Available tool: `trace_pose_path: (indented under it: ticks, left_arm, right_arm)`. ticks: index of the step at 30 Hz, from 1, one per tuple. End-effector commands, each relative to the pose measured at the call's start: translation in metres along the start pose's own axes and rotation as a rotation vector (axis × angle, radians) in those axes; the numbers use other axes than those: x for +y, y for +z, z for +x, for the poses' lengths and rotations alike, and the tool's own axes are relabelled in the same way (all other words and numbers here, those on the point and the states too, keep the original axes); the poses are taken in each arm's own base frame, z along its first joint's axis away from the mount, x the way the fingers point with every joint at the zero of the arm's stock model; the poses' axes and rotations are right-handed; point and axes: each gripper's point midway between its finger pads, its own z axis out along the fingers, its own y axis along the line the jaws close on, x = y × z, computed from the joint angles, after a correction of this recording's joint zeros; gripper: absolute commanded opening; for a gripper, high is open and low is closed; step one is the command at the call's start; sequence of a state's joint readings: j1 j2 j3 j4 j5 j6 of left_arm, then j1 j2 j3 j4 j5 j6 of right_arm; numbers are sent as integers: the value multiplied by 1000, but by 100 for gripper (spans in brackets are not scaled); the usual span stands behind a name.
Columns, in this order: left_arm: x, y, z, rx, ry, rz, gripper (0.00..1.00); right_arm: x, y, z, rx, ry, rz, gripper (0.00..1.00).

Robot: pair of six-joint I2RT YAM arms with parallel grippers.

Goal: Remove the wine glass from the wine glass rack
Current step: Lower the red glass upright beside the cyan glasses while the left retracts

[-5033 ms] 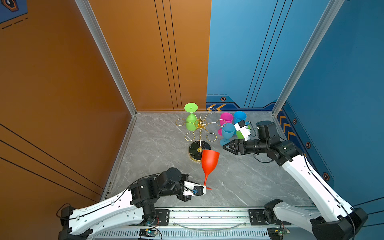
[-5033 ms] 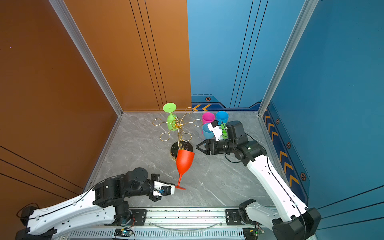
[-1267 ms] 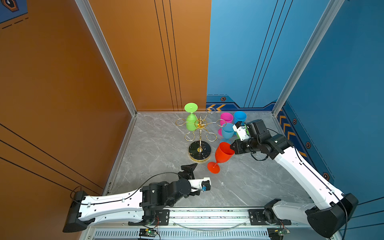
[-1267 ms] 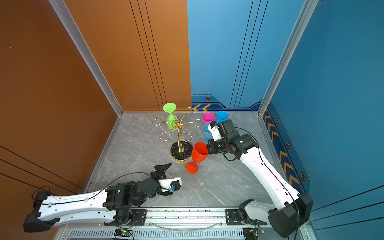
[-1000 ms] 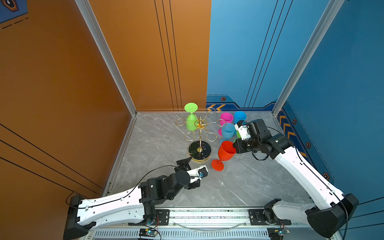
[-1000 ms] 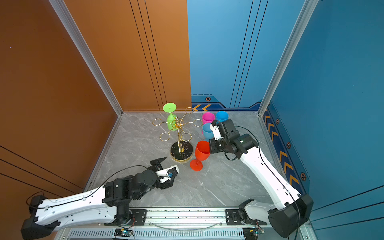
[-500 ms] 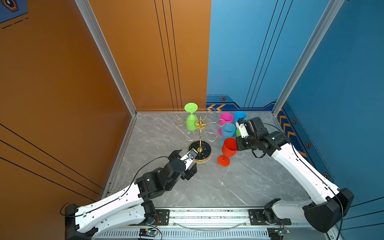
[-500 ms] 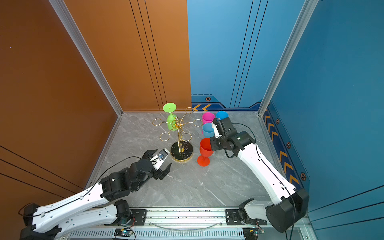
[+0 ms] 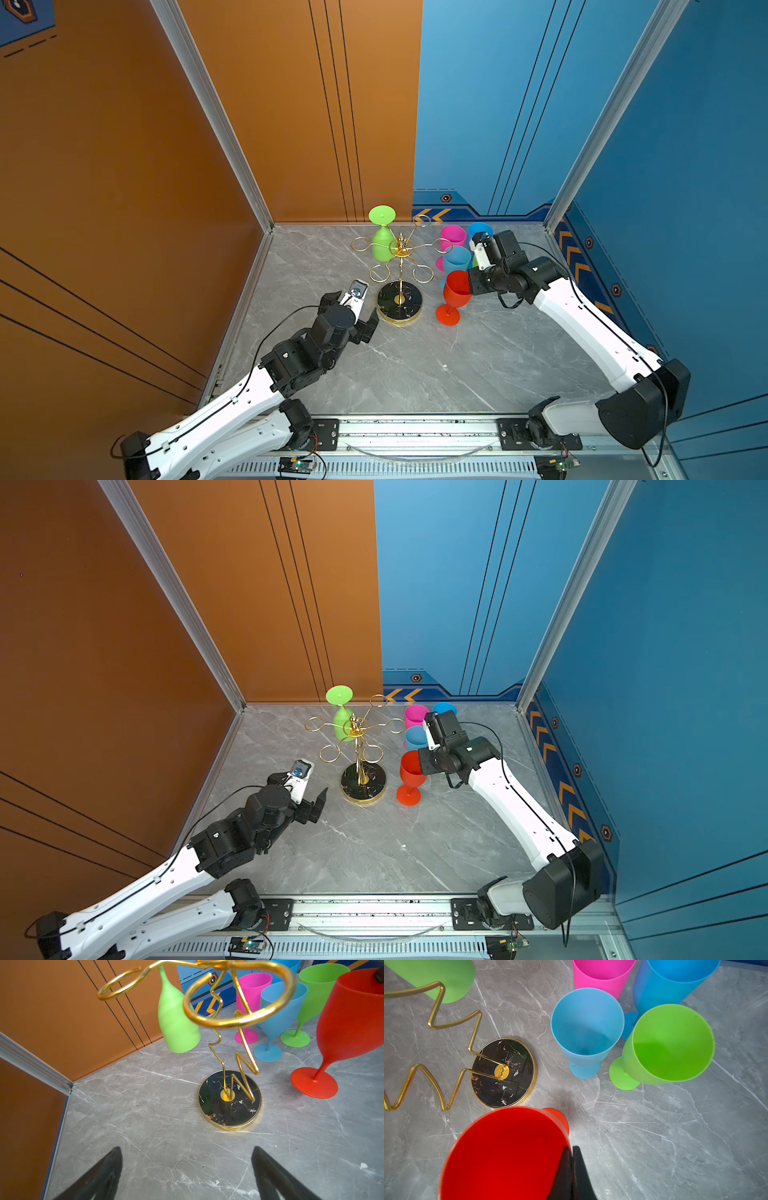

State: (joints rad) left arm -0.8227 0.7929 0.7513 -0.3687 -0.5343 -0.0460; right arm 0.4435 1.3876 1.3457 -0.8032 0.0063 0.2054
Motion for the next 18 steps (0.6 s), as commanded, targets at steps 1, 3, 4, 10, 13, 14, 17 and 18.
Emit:
trace_pose_path:
  ticks: [1, 3, 4, 10, 13, 14, 17, 18]
  left_arm:
    - [7, 2, 11, 36, -55, -8, 97]
    - [13, 2, 13, 42, -78, -21, 97]
    - [16, 2, 13, 43, -90, -27, 98]
    - [30, 0, 16, 52, -138, -50, 98]
    - [34, -1, 19, 62, -151, -55, 98]
    - [35, -1, 20, 66, -154, -56, 98]
    - [37, 0, 20, 70, -163, -56, 98]
    - [37, 0, 20, 72, -164, -55, 98]
  right_arm:
    - [-7, -2, -21, -65, 3, 33, 0]
    - [-9, -1, -23, -71, 8, 38, 0]
    - [-10, 0, -23, -72, 12, 40, 0]
    - [-16, 7, -27, -75, 23, 54, 0]
    - [-18, 12, -29, -75, 26, 64, 0]
    - [-19, 14, -29, -73, 27, 65, 0]
    - [-21, 19, -30, -70, 30, 73, 0]
    - [-21, 20, -30, -68, 30, 77, 0]
